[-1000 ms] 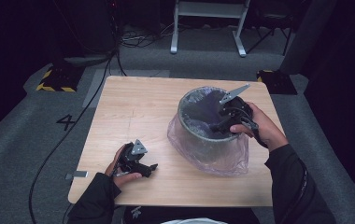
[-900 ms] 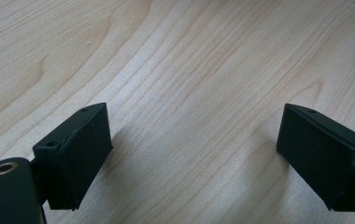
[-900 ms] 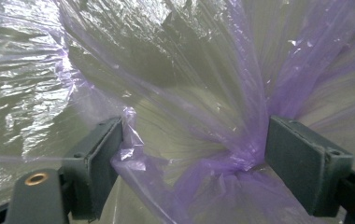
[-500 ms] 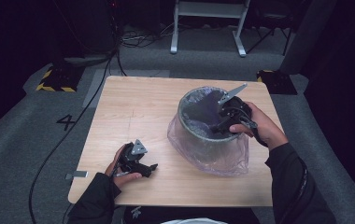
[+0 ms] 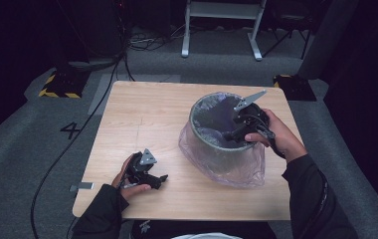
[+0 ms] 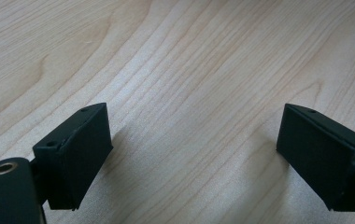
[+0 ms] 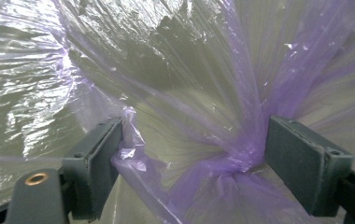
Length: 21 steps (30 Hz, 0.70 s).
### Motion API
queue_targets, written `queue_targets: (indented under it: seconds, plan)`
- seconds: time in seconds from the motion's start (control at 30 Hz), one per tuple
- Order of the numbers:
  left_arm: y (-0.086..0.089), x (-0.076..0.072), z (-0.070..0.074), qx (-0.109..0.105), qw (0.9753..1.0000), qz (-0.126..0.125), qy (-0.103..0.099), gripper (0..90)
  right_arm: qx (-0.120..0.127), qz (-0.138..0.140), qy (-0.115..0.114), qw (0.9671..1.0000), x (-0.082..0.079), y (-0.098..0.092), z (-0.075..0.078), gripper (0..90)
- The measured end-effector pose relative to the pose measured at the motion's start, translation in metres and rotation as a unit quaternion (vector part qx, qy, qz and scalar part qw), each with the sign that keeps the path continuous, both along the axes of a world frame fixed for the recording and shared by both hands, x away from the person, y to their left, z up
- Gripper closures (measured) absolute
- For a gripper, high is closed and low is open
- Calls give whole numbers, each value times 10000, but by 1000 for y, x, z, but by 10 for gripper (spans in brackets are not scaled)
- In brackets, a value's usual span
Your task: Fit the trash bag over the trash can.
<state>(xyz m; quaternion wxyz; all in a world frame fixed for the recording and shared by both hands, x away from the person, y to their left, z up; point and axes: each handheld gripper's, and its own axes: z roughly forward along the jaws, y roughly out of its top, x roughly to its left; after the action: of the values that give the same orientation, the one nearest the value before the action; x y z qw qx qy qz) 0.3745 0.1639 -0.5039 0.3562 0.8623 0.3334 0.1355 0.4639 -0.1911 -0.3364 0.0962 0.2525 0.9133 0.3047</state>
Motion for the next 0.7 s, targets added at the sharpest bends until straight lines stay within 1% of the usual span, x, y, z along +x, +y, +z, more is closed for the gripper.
queue_targets:
  seconds: [0.07,0.13,0.23,0.27,0.3,0.37,0.47,0.6,0.67,0.7]
  plan:
    - [0,0,0,-2,10000,-2,1,98,-16,53,-56,10000,-1,0,0,205]
    - [0,0,0,-4,10000,0,7,98,27,40,-127,9999,-2,-1,1,201]
    - [0,0,0,-6,10000,-5,-8,98,155,8,-180,9997,-3,-4,2,200]
    - [0,0,0,-10,10000,-5,-2,98,215,-17,-266,9994,-3,-5,3,195]
    - [0,0,0,-10,10000,-5,-2,98,215,-17,-266,9994,-3,-5,3,195]
    - [0,0,0,-8,10000,-7,-2,99,304,-70,-327,9990,-4,-7,5,195]
    - [0,0,0,-5,10000,-11,-2,99,374,-65,-333,9987,-5,-9,6,195]
    - [0,0,0,-8,10000,-8,-7,99,397,-89,-384,9984,-6,-10,7,198]
    - [0,0,0,-8,10000,-9,-2,98,422,-167,-488,9978,-7,-12,10,192]
    - [0,0,0,-7,10000,-9,-7,98,422,-167,-488,9978,-7,-12,10,192]
